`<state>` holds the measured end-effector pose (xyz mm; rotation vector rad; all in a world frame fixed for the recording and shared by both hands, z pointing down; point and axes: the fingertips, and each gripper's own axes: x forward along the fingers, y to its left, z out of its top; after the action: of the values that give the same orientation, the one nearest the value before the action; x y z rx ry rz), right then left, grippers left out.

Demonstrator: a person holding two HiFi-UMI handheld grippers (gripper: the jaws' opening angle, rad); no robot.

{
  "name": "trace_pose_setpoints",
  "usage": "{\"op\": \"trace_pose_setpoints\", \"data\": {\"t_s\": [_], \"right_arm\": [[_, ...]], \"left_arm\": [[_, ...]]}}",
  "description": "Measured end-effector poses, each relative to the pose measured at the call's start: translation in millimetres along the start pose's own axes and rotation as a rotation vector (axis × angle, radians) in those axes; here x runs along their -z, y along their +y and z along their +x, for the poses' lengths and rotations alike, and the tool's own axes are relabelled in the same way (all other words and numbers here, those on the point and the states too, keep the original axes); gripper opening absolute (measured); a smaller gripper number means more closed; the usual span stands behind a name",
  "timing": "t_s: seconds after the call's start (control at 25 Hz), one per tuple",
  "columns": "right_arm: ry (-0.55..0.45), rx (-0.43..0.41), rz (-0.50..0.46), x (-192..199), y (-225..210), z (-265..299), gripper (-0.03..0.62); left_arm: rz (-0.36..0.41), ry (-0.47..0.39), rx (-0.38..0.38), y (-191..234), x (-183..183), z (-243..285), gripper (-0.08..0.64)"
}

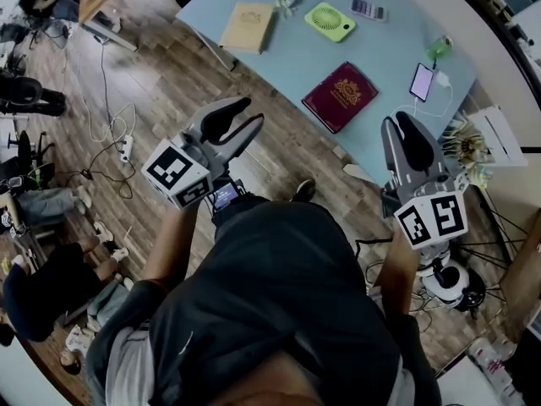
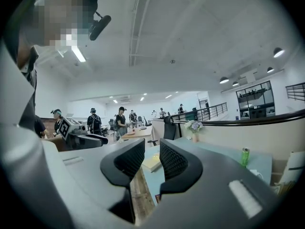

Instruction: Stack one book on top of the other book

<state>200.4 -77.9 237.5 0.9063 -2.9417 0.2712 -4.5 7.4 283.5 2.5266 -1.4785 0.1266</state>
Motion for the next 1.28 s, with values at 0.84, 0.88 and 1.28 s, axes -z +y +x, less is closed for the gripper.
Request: {"op": "trace_pose_setpoints", "data": {"t_s": [0.84,0.88,1.28], "right_arm": [[0.072,0.231,0.077,34.2,-30.3,12.2,0.097],[0.077,0.252,0.085,35.9,-31.0,15.7,0.097],[0.109,0.417,0.18,64.2,-47.1,47.3,0.098]], "left_arm": [[-0.001,0.054,0.259,45.3,5.6,90.5,0.166],[-0.003,0.059,0.28,51.4,7.3,97.3,0.166],[-0.04,0.119,0.472,90.1,30.0,152.9,0.166]]}}
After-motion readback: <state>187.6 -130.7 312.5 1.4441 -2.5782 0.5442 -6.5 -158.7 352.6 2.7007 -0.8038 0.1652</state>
